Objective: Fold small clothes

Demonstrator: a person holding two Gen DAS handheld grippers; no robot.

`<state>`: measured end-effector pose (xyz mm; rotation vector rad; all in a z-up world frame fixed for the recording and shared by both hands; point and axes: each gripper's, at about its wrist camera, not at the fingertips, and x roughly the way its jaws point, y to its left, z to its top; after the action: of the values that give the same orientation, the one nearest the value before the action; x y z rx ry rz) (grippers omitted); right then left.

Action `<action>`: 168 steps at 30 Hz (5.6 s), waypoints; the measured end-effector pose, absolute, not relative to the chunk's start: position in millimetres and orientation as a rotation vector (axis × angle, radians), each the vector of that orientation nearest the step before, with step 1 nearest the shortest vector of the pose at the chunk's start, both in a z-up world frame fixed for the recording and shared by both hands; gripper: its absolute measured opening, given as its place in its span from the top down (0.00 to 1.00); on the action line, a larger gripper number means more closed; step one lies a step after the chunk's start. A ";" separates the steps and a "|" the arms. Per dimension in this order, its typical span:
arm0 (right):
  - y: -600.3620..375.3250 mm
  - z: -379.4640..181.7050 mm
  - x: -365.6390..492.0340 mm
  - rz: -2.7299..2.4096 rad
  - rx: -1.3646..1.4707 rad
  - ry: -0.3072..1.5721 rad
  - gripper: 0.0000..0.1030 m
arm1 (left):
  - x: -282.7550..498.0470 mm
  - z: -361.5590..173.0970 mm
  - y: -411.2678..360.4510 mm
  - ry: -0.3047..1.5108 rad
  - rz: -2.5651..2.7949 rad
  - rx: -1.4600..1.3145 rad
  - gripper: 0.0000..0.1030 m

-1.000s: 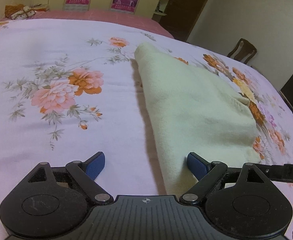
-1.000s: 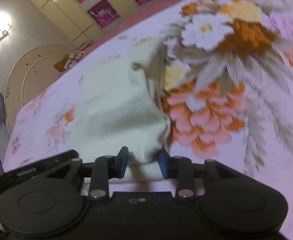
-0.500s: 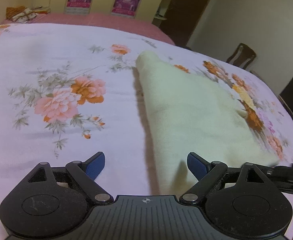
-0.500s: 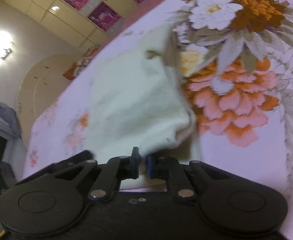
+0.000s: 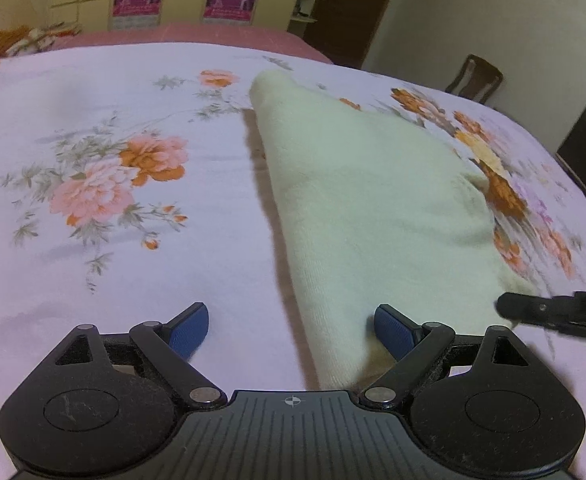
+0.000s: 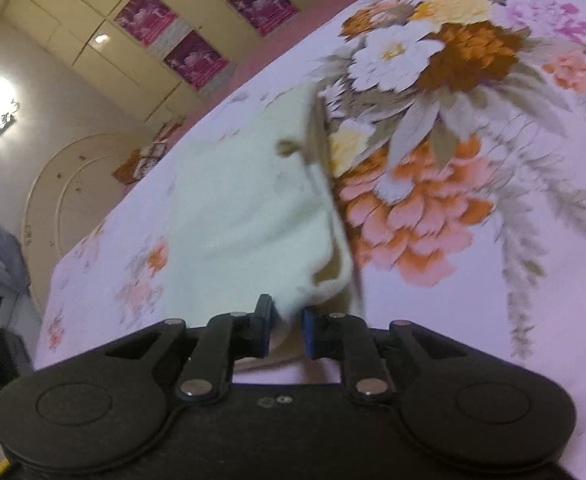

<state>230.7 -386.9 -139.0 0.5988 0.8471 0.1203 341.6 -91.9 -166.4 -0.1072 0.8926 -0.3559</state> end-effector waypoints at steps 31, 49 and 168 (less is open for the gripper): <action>-358.5 -114.1 392.0 0.078 0.113 0.688 0.66 | 493.5 -155.4 -126.6 0.828 -0.211 -0.217 0.03; -343.7 -142.1 429.1 0.082 -0.001 0.718 0.57 | 521.9 -171.4 -126.8 0.824 -0.127 -0.213 0.01; -105.4 -117.7 402.1 0.306 0.106 0.758 0.72 | 454.0 -161.2 145.6 0.803 -0.016 -0.218 0.12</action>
<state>402.1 -105.4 -117.7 0.1062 0.7577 0.3064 454.0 145.6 -161.2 -0.2177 0.8027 -0.0163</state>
